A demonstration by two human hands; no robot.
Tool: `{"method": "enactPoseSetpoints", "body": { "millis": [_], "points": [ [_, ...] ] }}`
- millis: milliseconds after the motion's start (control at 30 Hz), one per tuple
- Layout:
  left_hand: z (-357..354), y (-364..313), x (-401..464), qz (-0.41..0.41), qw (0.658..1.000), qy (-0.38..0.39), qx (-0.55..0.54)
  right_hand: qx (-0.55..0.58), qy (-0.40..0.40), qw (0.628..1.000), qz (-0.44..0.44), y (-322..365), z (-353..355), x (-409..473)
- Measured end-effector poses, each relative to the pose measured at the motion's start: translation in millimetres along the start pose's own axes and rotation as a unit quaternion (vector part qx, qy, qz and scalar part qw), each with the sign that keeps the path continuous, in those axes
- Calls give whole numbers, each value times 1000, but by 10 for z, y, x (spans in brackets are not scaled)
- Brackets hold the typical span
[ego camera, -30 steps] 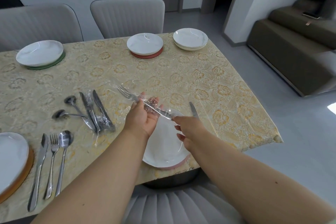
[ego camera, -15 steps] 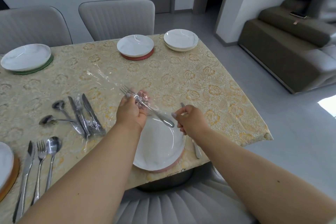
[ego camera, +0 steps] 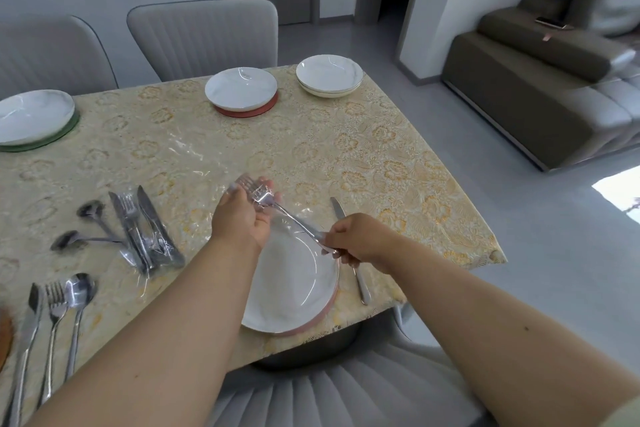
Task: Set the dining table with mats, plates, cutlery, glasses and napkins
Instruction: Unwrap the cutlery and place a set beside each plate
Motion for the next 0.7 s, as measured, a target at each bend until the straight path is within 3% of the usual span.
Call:
{"method": "enactPoseSetpoints", "body": {
  "millis": [200, 300, 367, 467, 700],
  "points": [
    [-26, 119, 17, -28, 1000, -5, 7, 10, 7, 1000, 16, 44, 28, 48],
    [31, -147, 159, -77, 997, -24, -11, -29, 4, 999, -23, -234, 231, 18],
    [89, -238, 218, -82, 996, -34, -7, -11, -50, 996, -73, -513, 418, 25],
    [114, -113, 176, -60, 997, -35, 24, 43, -117, 980, -155, -848, 521, 116],
    [170, 216, 70, 1, 999, -22, 26, 48, -111, 967, -224, -1260, 262, 289]
  ]
}}
Point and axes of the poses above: each hand's wrist, its own x-axis towards the middle knuckle, its own z-axis out of the back of the hand, y = z × x, the point moved 5 cm from there along x, towards the middle knuckle, and after that the axes turned 15 degrees about -x, right-handed, at the moved point
